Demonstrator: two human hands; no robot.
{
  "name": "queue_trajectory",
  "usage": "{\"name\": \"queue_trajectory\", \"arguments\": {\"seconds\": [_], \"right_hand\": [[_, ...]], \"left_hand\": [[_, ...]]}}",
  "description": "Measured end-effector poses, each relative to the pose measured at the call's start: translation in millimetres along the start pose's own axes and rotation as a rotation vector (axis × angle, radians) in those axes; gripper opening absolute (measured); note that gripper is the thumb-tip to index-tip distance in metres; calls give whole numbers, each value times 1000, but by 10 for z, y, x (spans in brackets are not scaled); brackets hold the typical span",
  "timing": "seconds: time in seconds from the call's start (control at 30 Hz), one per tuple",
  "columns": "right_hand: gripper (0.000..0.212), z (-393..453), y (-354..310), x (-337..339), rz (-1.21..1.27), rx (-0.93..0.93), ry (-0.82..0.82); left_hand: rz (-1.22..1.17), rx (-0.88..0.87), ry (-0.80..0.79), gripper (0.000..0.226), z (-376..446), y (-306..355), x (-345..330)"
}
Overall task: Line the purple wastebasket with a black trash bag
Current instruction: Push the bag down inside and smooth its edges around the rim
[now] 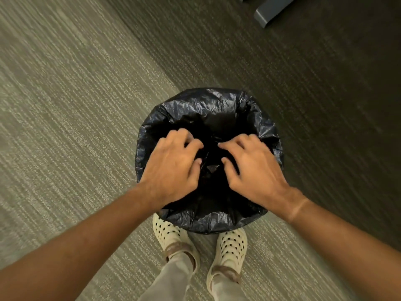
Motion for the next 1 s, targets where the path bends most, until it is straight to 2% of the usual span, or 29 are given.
{"name": "queue_trajectory", "arguments": {"seconds": [0.07,0.17,0.3,0.4,0.5,0.6,0.8,1.0], "right_hand": [[42,6,86,190,8,-35,152],[48,178,192,271,-86,-79,190],[48,519,380,253,-59,-76,82],[43,784,578,241,203,-45,-17],[33,926,790,224,433,-136,-104],[49,965,912,202,609,-219,-88],[54,1006,930,161,616,-339,-60],[59,1105,907,158,637,-368,-92]], "left_hand": [[-33,51,118,40,55,-75,188],[47,129,129,50,252,-204,243],[48,167,34,52,541,-426,161],[-76,152,8,48,716,-612,135],[-257,132,9,34,797,-764,148],[-354,159,-31,34,799,-847,138],[-578,264,-36,47,773,-985,46],[-591,229,7,51,801,-970,84]]}}
Point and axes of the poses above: each hand's wrist, its own z-axis towards the middle knuckle, its own x-axis out of the back of the hand, y = z × x, the point moved 6 cm from there along z, towards the middle knuckle, and after that the axes turned 11 degrees about -y, right-handed, at the moved point
